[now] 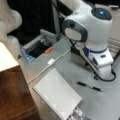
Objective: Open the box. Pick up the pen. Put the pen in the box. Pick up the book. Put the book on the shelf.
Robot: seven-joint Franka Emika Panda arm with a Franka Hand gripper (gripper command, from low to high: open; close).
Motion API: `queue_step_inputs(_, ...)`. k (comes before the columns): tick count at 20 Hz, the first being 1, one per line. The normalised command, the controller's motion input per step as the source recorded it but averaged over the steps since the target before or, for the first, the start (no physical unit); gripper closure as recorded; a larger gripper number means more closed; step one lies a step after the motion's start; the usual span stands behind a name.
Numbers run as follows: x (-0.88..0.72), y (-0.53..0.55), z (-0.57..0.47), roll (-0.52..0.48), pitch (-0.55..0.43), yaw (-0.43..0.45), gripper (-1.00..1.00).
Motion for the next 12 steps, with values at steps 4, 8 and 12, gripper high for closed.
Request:
queue_step_inputs(4,-0.1,0.0,-0.28,0.014,-0.199,-0.018,-1.0)
queue_step_inputs(8,-0.12,-0.02,-0.24,0.017,-0.173,-0.038,-1.0)
queue_step_inputs(12,-0.13,-0.05,-0.22,0.005,-0.146,-0.051,-1.0)
